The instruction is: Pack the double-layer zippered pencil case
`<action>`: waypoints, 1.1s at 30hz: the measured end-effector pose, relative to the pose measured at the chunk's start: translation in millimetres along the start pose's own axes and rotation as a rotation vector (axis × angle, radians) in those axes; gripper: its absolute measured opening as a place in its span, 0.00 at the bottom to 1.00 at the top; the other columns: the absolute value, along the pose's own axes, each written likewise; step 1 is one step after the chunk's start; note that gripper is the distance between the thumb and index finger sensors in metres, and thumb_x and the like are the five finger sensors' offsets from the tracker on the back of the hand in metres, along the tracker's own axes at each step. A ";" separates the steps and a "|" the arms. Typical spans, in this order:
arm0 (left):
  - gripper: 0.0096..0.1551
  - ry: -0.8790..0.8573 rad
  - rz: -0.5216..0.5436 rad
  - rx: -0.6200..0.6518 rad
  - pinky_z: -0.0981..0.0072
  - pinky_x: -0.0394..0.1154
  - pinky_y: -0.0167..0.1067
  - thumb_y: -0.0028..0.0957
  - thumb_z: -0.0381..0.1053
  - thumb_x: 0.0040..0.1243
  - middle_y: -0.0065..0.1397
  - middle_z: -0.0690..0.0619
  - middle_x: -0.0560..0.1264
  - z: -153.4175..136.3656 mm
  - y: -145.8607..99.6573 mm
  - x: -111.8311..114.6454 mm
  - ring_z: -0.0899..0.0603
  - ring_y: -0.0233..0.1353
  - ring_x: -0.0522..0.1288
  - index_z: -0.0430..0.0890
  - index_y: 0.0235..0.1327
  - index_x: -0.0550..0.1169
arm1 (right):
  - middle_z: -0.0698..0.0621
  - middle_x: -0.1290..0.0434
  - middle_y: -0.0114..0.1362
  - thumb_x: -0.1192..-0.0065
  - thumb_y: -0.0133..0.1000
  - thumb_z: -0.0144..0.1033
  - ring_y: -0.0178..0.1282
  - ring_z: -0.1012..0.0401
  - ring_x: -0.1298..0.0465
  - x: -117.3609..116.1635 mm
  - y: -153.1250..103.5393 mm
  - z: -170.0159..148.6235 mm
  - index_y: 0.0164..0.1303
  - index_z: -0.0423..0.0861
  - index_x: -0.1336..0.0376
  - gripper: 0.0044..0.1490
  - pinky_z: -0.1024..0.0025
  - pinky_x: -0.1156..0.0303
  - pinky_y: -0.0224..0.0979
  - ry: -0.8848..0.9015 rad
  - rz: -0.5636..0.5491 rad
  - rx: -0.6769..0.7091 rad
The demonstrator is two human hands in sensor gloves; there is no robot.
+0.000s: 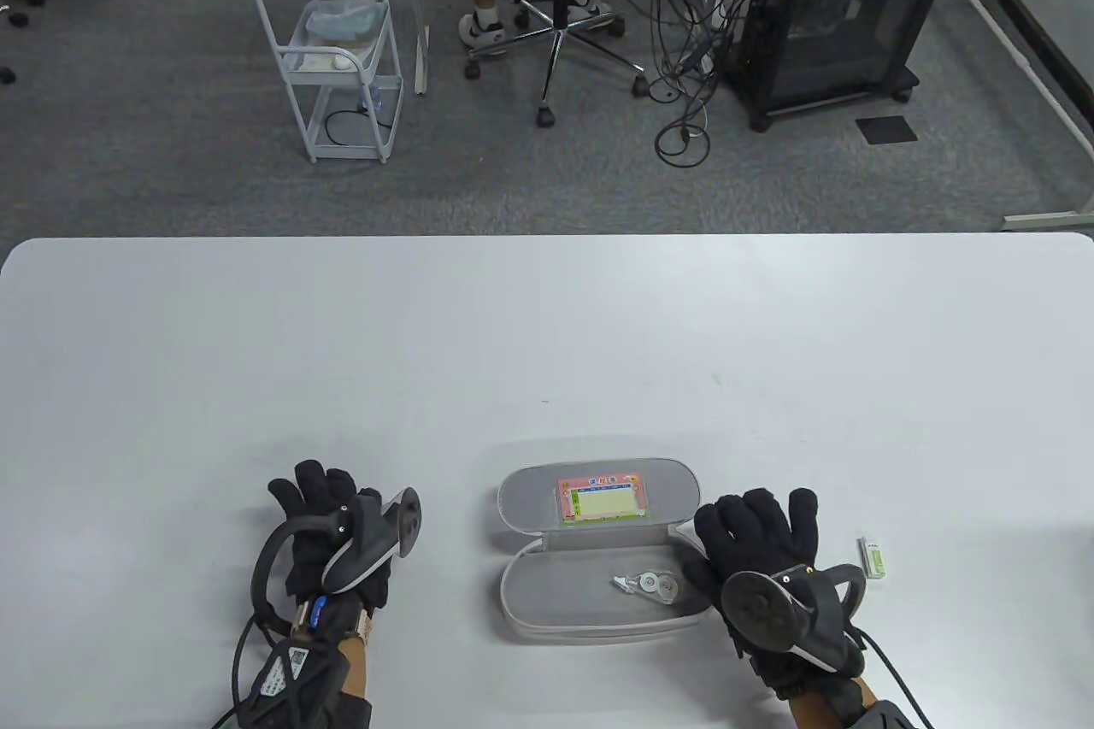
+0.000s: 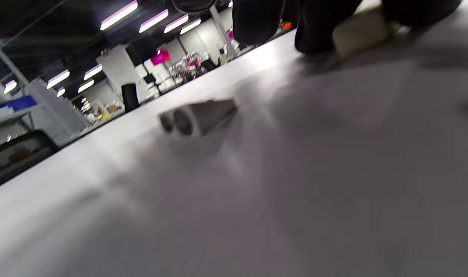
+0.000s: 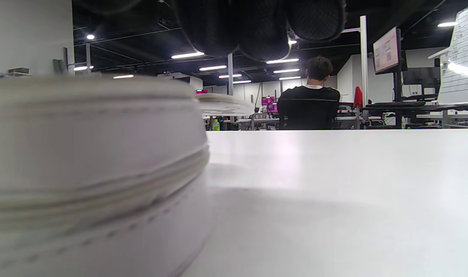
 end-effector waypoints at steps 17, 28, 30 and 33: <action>0.31 -0.350 0.491 0.580 0.27 0.49 0.75 0.52 0.64 0.50 0.78 0.50 0.69 88.3 -95.2 -95.5 0.32 0.84 0.59 0.51 0.64 0.74 | 0.44 0.31 0.77 0.48 0.52 0.55 0.80 0.40 0.37 1.4 3.2 -33.1 0.70 0.47 0.36 0.39 0.33 0.59 0.78 0.021 0.018 -0.123; 0.35 -0.175 0.290 0.677 0.27 0.46 0.75 0.50 0.69 0.44 0.82 0.49 0.59 124.5 -100.8 -75.8 0.32 0.85 0.55 0.55 0.68 0.69 | 0.44 0.30 0.77 0.47 0.52 0.56 0.80 0.40 0.37 0.4 2.0 -74.6 0.70 0.47 0.35 0.39 0.33 0.58 0.78 0.055 0.038 -0.273; 0.35 -0.190 0.355 0.696 0.28 0.49 0.75 0.49 0.70 0.44 0.81 0.49 0.63 120.3 -102.6 -76.6 0.33 0.84 0.58 0.55 0.66 0.71 | 0.44 0.30 0.77 0.46 0.51 0.57 0.79 0.40 0.36 2.0 0.6 -83.4 0.70 0.47 0.35 0.40 0.33 0.58 0.78 0.063 0.035 -0.319; 0.35 -0.218 0.408 0.704 0.28 0.50 0.75 0.49 0.71 0.45 0.79 0.51 0.67 114.0 -103.7 -79.9 0.33 0.83 0.61 0.54 0.65 0.73 | 0.43 0.30 0.76 0.43 0.50 0.58 0.78 0.40 0.35 9.5 -4.0 -105.8 0.71 0.46 0.35 0.42 0.33 0.57 0.78 0.057 -0.003 -0.428</action>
Point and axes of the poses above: the tracker on the back of each hand, its own z axis roughly to the thumb side, its own y axis roughly from the wrist to the fingertips, x = y × z, the point moved 2 cm from there along y, roughly from the wrist to the fingertips
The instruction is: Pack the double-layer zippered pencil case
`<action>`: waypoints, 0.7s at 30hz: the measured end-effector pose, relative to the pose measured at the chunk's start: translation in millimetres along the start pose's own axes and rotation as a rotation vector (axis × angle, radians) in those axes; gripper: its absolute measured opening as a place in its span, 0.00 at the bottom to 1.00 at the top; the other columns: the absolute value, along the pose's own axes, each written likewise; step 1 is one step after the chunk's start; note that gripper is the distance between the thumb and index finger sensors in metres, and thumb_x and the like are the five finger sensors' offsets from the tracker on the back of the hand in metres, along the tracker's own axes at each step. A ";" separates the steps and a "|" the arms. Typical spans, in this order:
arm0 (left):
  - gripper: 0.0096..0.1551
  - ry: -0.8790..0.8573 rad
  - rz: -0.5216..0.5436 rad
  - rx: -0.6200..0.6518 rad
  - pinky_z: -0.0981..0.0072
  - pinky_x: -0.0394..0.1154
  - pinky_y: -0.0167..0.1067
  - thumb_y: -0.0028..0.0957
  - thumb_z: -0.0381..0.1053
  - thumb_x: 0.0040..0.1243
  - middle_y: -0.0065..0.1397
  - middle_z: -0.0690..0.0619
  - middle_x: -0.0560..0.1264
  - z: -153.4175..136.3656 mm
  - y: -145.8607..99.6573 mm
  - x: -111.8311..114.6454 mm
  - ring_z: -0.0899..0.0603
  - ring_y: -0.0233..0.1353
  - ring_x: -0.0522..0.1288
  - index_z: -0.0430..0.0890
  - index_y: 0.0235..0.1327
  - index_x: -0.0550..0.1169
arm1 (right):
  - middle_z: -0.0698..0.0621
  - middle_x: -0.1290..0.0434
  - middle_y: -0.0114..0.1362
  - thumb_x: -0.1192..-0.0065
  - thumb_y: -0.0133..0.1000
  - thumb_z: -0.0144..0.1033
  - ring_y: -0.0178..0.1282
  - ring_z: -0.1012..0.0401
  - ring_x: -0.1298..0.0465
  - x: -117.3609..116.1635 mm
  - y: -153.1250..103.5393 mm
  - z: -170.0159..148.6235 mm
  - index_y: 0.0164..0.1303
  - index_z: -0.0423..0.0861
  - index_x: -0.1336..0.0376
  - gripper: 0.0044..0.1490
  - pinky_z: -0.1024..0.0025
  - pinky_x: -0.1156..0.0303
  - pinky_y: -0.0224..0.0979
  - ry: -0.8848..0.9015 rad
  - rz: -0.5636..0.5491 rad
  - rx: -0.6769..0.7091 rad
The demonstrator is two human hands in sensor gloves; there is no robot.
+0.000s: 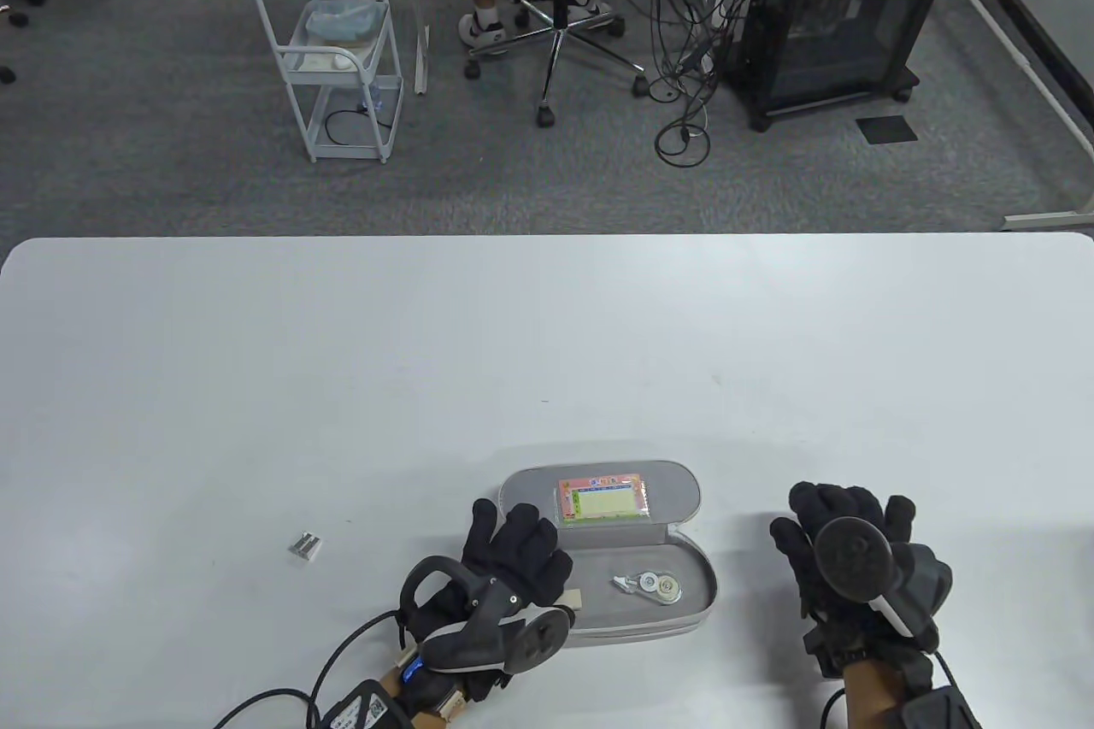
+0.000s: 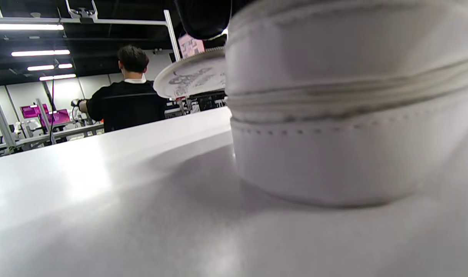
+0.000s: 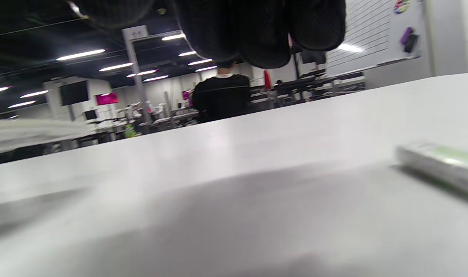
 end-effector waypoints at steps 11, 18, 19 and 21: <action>0.35 -0.028 0.051 -0.023 0.30 0.55 0.75 0.48 0.71 0.46 0.76 0.51 0.72 -13.7 -4.4 -5.7 0.34 0.81 0.66 0.54 0.62 0.76 | 0.38 0.39 0.82 0.37 0.43 0.67 0.80 0.36 0.42 -20.7 9.5 -76.8 0.78 0.44 0.43 0.57 0.32 0.62 0.78 -0.232 0.306 -0.440; 0.34 -0.033 0.056 -0.024 0.30 0.54 0.75 0.49 0.71 0.46 0.76 0.51 0.72 -15.3 -5.3 -5.9 0.34 0.81 0.66 0.54 0.62 0.76 | 0.38 0.37 0.80 0.33 0.48 0.54 0.80 0.37 0.42 -40.8 15.2 -55.3 0.65 0.42 0.34 0.40 0.32 0.63 0.78 -0.369 0.319 -0.347; 0.34 -0.034 0.057 -0.023 0.30 0.54 0.75 0.49 0.71 0.46 0.76 0.51 0.72 -15.1 -5.2 -5.9 0.34 0.81 0.66 0.54 0.62 0.76 | 0.37 0.36 0.79 0.33 0.47 0.53 0.79 0.37 0.41 -40.8 15.6 -53.8 0.63 0.41 0.33 0.40 0.32 0.62 0.77 -0.374 0.302 -0.345; 0.34 -0.038 0.060 -0.021 0.30 0.54 0.75 0.48 0.71 0.46 0.75 0.51 0.73 -14.5 -5.1 -5.3 0.34 0.81 0.66 0.54 0.61 0.76 | 0.37 0.37 0.79 0.34 0.49 0.53 0.80 0.37 0.42 -43.5 15.9 -52.3 0.64 0.40 0.34 0.39 0.32 0.63 0.77 -0.379 0.344 -0.337</action>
Point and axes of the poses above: the tracker on the back of each hand, its own z axis roughly to the thumb side, its own y axis roughly from the wrist to the fingertips, x = y × z, the point moved 2 cm from there along y, roughly from the wrist to the fingertips
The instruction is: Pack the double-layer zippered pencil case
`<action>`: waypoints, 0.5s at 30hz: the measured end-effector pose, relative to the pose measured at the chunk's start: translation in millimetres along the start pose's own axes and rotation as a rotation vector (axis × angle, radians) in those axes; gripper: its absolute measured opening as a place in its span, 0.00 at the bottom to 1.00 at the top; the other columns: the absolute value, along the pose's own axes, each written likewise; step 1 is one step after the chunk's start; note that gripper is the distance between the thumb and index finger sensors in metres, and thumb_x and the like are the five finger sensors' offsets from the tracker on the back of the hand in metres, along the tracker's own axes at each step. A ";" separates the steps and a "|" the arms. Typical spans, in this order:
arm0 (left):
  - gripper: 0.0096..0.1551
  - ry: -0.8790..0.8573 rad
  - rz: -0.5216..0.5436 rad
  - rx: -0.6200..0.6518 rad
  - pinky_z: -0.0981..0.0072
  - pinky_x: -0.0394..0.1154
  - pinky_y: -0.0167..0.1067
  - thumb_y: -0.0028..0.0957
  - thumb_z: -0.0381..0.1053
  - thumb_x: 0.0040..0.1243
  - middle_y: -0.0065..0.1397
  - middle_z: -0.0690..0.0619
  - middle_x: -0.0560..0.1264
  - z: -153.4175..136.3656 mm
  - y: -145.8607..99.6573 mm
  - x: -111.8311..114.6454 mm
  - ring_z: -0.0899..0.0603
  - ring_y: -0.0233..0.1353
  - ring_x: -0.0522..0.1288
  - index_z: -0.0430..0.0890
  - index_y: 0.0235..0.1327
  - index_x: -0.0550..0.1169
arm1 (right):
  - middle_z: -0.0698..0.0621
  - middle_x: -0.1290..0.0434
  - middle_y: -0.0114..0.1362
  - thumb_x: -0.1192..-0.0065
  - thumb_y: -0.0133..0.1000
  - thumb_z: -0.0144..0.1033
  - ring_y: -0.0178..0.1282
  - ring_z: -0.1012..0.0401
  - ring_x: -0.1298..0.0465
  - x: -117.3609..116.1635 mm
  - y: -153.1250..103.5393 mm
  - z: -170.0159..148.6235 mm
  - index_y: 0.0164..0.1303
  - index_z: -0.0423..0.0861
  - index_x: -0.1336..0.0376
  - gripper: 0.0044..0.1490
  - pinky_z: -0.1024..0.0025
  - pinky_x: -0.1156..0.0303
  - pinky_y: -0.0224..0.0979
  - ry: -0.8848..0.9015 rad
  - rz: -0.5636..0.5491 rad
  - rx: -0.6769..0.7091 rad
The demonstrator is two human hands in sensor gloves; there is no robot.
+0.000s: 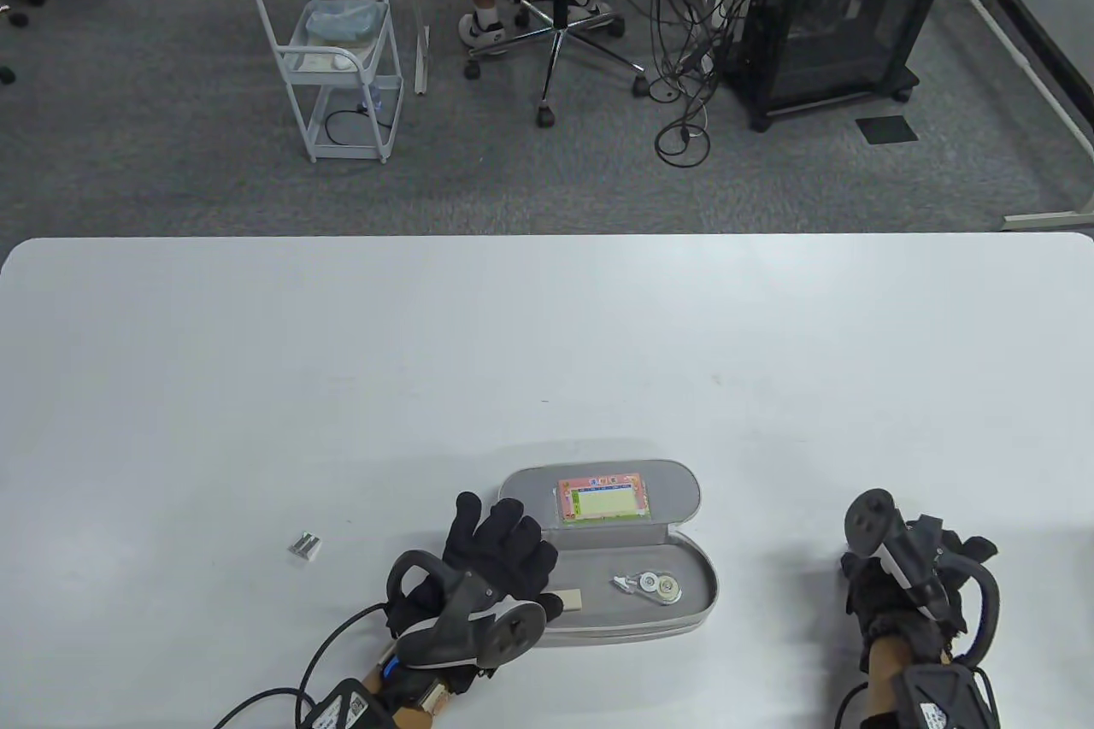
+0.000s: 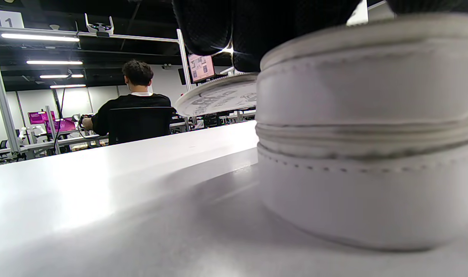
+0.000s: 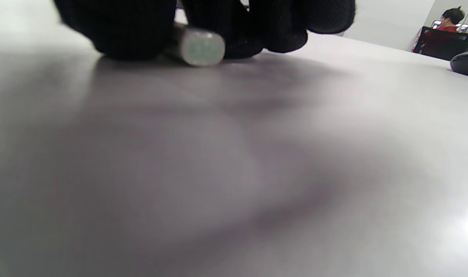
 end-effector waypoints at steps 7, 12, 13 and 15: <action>0.34 -0.008 0.038 -0.024 0.30 0.54 0.75 0.49 0.71 0.46 0.75 0.52 0.73 -6.1 -2.6 -7.2 0.34 0.81 0.66 0.54 0.61 0.77 | 0.40 0.31 0.75 0.32 0.47 0.55 0.78 0.39 0.38 25.4 -23.0 20.0 0.59 0.42 0.29 0.37 0.31 0.61 0.76 0.159 -0.219 0.246; 0.34 -0.027 0.058 -0.069 0.30 0.55 0.75 0.49 0.71 0.46 0.74 0.52 0.74 -16.3 -1.9 -11.1 0.34 0.81 0.67 0.54 0.61 0.77 | 0.41 0.32 0.75 0.34 0.49 0.54 0.78 0.40 0.38 50.4 -90.5 89.4 0.61 0.42 0.30 0.37 0.32 0.61 0.77 0.325 -0.393 0.646; 0.34 -0.031 0.067 -0.075 0.29 0.55 0.75 0.49 0.71 0.46 0.74 0.51 0.74 -17.9 -1.3 -12.5 0.34 0.80 0.67 0.54 0.61 0.77 | 0.41 0.32 0.76 0.34 0.49 0.54 0.78 0.41 0.38 51.2 -110.0 109.8 0.61 0.42 0.30 0.37 0.32 0.61 0.77 0.303 -0.427 0.734; 0.34 -0.038 0.074 -0.082 0.30 0.55 0.75 0.49 0.71 0.46 0.74 0.52 0.74 -19.2 -1.1 -14.0 0.34 0.80 0.67 0.54 0.61 0.77 | 0.42 0.32 0.76 0.35 0.49 0.54 0.78 0.41 0.38 48.4 -137.1 139.1 0.61 0.43 0.30 0.37 0.32 0.61 0.78 0.243 -0.468 0.840</action>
Point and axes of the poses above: the tracker on the back of each hand, its own z axis roughly to the thumb side, its own y axis roughly from the wrist to the fingertips, x = y × z, the point moved 2 cm from there along y, roughly from the wrist to the fingertips
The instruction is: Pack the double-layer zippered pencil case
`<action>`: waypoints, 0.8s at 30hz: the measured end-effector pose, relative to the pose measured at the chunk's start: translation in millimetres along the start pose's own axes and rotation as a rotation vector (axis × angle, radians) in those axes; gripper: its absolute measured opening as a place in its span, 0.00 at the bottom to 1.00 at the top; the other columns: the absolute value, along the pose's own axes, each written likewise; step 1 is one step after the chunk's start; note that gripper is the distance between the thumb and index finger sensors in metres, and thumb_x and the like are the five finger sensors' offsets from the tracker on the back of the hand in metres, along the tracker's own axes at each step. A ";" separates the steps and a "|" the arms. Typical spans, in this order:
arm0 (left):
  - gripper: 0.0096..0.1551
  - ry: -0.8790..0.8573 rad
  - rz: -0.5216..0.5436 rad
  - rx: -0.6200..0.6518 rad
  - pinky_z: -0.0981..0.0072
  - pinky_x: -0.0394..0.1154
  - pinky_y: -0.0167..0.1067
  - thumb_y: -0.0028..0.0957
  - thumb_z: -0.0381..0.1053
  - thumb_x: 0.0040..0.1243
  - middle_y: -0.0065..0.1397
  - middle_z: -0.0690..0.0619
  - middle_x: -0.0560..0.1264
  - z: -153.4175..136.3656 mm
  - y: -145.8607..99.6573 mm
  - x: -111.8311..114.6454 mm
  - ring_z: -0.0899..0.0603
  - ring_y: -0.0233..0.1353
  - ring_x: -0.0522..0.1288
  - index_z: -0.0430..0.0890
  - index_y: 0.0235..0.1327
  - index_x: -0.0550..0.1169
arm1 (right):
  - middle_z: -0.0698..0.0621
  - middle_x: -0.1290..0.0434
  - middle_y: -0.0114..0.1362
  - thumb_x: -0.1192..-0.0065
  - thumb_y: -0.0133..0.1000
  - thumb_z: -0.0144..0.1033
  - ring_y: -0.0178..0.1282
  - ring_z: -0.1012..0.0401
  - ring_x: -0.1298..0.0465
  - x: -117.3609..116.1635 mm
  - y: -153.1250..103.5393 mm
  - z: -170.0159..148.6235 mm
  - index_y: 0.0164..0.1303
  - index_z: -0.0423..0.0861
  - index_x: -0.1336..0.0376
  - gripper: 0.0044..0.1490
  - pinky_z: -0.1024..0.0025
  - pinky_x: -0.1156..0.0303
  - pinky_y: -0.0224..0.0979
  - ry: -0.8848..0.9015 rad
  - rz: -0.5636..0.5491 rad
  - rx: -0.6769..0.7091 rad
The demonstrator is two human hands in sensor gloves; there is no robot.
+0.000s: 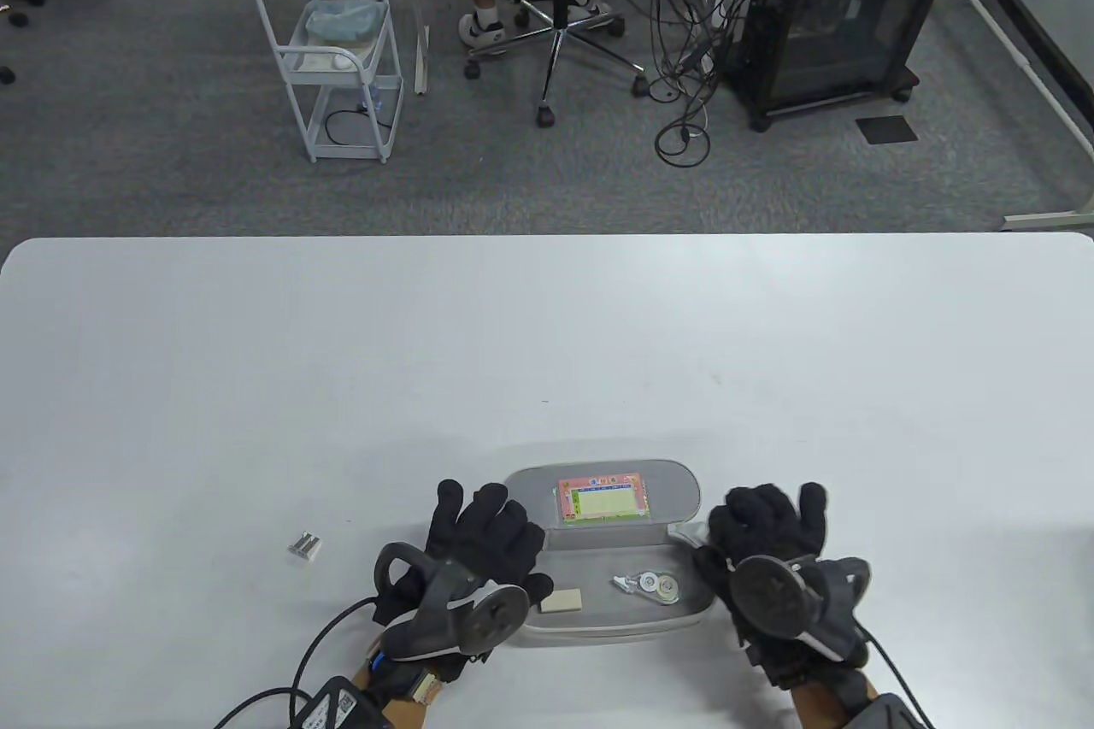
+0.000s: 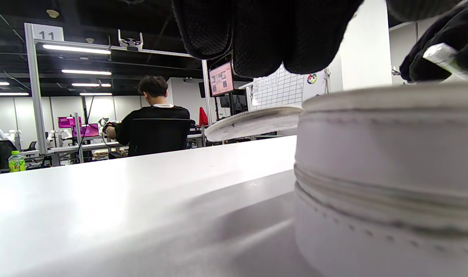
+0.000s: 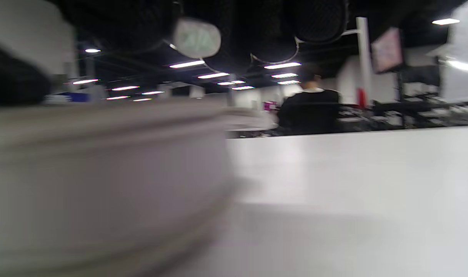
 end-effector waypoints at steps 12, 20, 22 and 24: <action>0.34 0.018 -0.002 -0.023 0.30 0.55 0.75 0.49 0.71 0.47 0.74 0.51 0.75 -3.1 -1.8 -2.2 0.34 0.80 0.68 0.54 0.60 0.77 | 0.43 0.30 0.74 0.42 0.50 0.53 0.77 0.42 0.36 -36.6 -3.1 56.7 0.65 0.49 0.33 0.35 0.33 0.60 0.78 -0.150 0.106 0.158; 0.34 0.019 0.002 -0.069 0.30 0.56 0.75 0.49 0.71 0.46 0.74 0.52 0.75 -15.4 -5.4 -4.6 0.35 0.80 0.69 0.55 0.60 0.78 | 0.44 0.31 0.75 0.43 0.51 0.51 0.77 0.42 0.37 -22.2 -4.8 36.4 0.67 0.48 0.34 0.35 0.34 0.61 0.78 -0.046 0.065 0.116; 0.33 0.027 0.012 -0.093 0.30 0.56 0.74 0.49 0.71 0.46 0.73 0.52 0.76 -22.9 -7.5 -7.9 0.35 0.79 0.70 0.55 0.60 0.78 | 0.43 0.31 0.75 0.43 0.51 0.51 0.77 0.42 0.37 -14.7 -5.3 24.0 0.67 0.48 0.34 0.35 0.34 0.61 0.78 -0.021 0.040 0.077; 0.33 0.049 0.042 -0.135 0.31 0.57 0.75 0.49 0.70 0.46 0.73 0.53 0.77 -35.4 -11.6 -15.7 0.35 0.79 0.71 0.55 0.60 0.78 | 0.43 0.31 0.75 0.43 0.52 0.50 0.77 0.42 0.37 -8.7 -5.7 9.7 0.67 0.48 0.34 0.35 0.34 0.61 0.78 -0.010 0.023 0.030</action>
Point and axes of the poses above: the tracker on the back of each hand, its own z axis roughly to the thumb side, its own y axis roughly from the wrist to the fingertips, x = y × z, the point moved 2 cm from there along y, roughly from the wrist to the fingertips
